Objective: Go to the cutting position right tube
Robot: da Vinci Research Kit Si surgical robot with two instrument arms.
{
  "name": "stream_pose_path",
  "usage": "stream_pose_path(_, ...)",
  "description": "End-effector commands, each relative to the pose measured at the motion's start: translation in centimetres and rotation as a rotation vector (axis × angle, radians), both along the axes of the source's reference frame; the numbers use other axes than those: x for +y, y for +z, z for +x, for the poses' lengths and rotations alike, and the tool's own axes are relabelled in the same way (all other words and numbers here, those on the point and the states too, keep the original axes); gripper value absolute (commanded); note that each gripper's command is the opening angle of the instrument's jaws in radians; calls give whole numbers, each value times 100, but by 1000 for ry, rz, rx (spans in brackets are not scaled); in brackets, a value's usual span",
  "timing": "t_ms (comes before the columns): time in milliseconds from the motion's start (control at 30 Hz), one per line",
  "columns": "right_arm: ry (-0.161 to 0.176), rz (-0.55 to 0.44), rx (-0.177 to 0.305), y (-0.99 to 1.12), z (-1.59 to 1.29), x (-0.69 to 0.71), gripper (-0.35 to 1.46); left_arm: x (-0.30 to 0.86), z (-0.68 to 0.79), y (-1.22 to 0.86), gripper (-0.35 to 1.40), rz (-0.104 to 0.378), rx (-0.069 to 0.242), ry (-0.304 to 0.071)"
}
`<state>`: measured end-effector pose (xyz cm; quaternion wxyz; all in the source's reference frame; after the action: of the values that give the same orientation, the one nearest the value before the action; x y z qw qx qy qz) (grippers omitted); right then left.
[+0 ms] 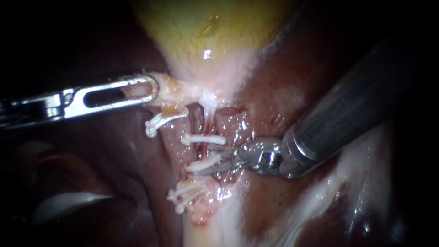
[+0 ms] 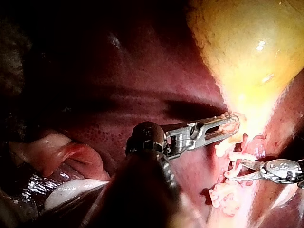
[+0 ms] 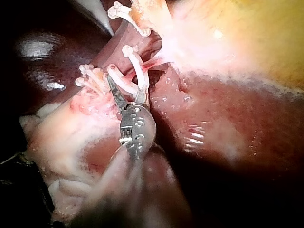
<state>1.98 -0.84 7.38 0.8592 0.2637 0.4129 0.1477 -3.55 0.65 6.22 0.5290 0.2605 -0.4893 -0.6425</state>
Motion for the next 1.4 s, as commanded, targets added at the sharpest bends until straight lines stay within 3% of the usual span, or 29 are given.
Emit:
stream_pose_path(33, 0, 0, 0, 0, 0, 0, 131, 0, 0, 0, -35, 0, 0, 0)
stream_pose_path(667, -2, 3, -2, -3, -2, 2, 133, 0, 0, 0, -35, 0, 0, 0)
stream_pose_path(1400, 13, 11, 22, -26, -31, 28, 133, -1, 0, 1, -35, -2, -2, -2)
